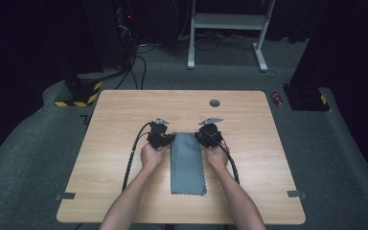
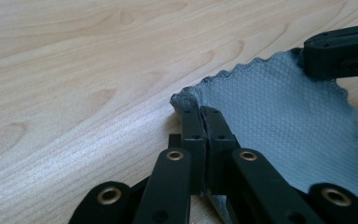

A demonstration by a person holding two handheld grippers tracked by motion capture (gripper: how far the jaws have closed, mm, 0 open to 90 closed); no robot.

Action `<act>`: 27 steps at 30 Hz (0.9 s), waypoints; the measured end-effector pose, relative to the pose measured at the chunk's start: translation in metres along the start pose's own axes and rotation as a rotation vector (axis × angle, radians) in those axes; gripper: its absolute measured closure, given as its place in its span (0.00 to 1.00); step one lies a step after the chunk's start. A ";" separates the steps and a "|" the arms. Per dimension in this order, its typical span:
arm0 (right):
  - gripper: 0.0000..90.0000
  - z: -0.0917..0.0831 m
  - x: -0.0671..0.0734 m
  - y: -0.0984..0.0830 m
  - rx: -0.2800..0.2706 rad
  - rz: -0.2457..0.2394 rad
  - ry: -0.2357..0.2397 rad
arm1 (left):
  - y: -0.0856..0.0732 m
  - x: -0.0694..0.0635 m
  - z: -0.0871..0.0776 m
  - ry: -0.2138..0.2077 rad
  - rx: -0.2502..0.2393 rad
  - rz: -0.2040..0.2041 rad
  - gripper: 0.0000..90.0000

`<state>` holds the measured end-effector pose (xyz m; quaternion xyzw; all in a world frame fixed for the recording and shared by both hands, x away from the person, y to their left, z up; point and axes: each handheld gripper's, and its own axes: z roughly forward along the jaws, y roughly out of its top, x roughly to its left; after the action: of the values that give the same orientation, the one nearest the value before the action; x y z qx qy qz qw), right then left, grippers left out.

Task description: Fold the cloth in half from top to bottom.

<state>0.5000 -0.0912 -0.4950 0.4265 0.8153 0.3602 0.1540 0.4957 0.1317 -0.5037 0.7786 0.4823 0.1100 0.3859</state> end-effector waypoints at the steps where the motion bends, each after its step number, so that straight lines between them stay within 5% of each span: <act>1: 0.99 -0.003 0.000 0.001 -0.011 0.007 0.006 | 0.001 0.001 -0.003 -0.010 -0.008 -0.002 0.99; 10: 0.99 -0.014 -0.001 0.010 -0.029 -0.007 0.011 | 0.005 0.006 -0.015 -0.047 -0.048 -0.023 0.99; 14: 0.99 -0.022 0.003 0.017 -0.054 -0.030 0.005 | 0.014 0.004 -0.019 -0.036 -0.043 0.017 0.99; 16: 0.99 -0.023 0.000 0.018 -0.057 -0.022 0.004 | 0.018 0.005 -0.022 -0.052 -0.060 -0.003 0.99; 20: 0.99 -0.025 -0.003 0.022 -0.050 -0.016 0.001 | 0.025 0.004 -0.022 -0.048 -0.050 0.018 0.99; 27: 0.99 -0.034 -0.004 0.035 -0.085 -0.020 -0.014 | 0.039 0.001 -0.033 -0.026 -0.103 0.041 0.99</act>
<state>0.5038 -0.0973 -0.4463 0.4136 0.8024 0.3901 0.1812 0.5041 0.1401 -0.4543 0.7688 0.4549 0.1323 0.4296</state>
